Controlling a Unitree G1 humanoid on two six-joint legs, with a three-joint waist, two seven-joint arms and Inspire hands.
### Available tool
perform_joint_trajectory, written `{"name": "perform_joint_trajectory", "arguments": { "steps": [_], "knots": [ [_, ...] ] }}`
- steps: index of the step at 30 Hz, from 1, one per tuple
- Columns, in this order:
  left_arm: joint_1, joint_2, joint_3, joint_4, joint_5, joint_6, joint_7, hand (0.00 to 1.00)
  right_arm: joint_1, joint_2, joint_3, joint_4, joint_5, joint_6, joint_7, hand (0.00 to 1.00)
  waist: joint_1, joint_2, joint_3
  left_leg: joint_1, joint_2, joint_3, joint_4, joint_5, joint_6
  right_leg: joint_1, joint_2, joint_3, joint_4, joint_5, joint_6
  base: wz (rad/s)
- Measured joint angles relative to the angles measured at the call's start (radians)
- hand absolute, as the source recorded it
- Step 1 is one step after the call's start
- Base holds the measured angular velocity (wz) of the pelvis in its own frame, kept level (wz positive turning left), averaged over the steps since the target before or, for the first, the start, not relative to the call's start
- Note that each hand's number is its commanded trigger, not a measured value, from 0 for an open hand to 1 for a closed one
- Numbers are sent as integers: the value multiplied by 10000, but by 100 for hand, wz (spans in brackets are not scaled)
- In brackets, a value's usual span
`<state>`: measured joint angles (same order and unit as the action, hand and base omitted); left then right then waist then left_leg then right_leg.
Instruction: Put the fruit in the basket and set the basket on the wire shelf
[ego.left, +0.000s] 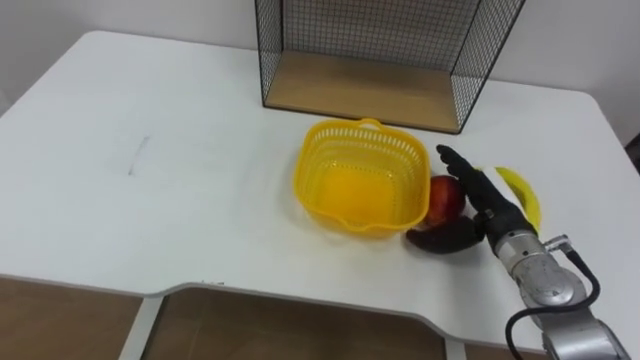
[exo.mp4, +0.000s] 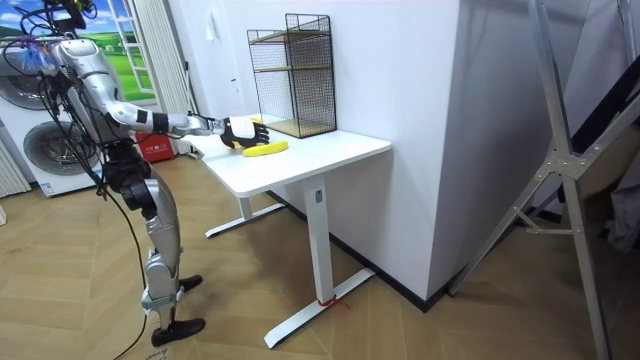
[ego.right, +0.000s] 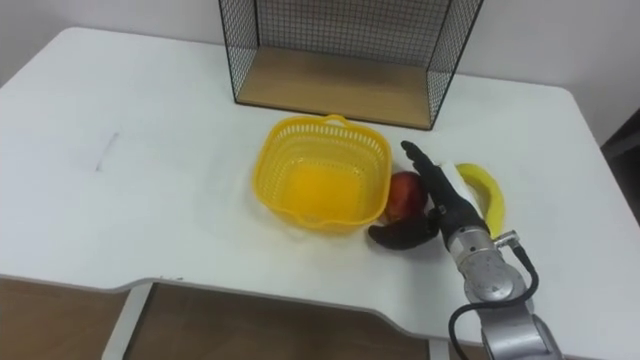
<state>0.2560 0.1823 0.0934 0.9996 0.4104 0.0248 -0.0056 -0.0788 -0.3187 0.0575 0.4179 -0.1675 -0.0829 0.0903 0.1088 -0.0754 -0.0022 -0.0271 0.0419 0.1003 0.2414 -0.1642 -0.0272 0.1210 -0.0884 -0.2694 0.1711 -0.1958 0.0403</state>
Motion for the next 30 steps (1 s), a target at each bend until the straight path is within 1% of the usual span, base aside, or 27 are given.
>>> {"name": "perform_joint_trajectory", "arguments": {
  "steps": [1,2,6,8,16,19,20,22,24,27,30],
  "knots": [
    [20,0,1,-8,5,0,-12,0,0,0,-1,5,0,21,4,100,-1,-4,-2,-1,0,0,5,0,0,0,-1,0,0,0,0,0],
    [35,0,1,-10,29,3,-45,0,0,0,-1,6,-1,96,37,100,-6,-12,-5,-2,0,1,13,0,0,1,-2,0,0,0,0,0],
    [60,0,4,-9,183,34,-61,0,-1,-8,-161,88,-16,111,-89,100,-11,-74,-11,28,1,4,63,-4,-1,48,-2,-21,-16,0,0,0],
    [59,-1,4,-9,183,70,-61,0,0,-25,-233,122,-69,122,-112,100,-13,-83,23,32,7,4,102,-15,6,19,-1,-30,-17,0,0,0],
    [-21,3,7,6,157,83,-61,0,-207,-20,-408,546,-367,91,-126,100,-14,-156,50,12,10,12,187,-67,17,24,2,8,-45,-8,12,0],
    [-55,2,6,6,173,93,-65,0,-207,-20,-406,651,-302,-56,-131,100,-22,-121,52,31,10,44,190,-71,18,26,6,75,-42,-8,13,-3],
    [-96,4,6,21,166,92,-59,0,-207,-21,-404,783,-32,-147,-140,100,-31,-118,53,43,10,41,190,-72,19,45,5,74,-40,-8,13,0],
    [-175,4,5,56,141,87,-30,0,-206,-21,-406,847,245,-148,-141,100,-56,-95,56,47,12,31,186,-72,19,44,6,70,-29,-7,13,0],
    [-232,4,1,105,137,86,2,0,-189,-21,-399,870,464,-163,-140,100,-129,-28,48,54,14,25,188,-74,21,59,6,69,-16,-4,14,0],
    [-232,3,-3,116,137,77,6,0,-179,-21,-389,932,637,-272,-137,100,-232,66,47,71,14,24,175,-79,28,78,5,71,3,-1,15,0],
    [-229,2,3,130,135,40,6,0,-129,-22,-393,951,909,-270,-131,100,-249,110,52,127,14,33,166,-79,28,115,5,82,7,-1,15,0]
  ]
}}
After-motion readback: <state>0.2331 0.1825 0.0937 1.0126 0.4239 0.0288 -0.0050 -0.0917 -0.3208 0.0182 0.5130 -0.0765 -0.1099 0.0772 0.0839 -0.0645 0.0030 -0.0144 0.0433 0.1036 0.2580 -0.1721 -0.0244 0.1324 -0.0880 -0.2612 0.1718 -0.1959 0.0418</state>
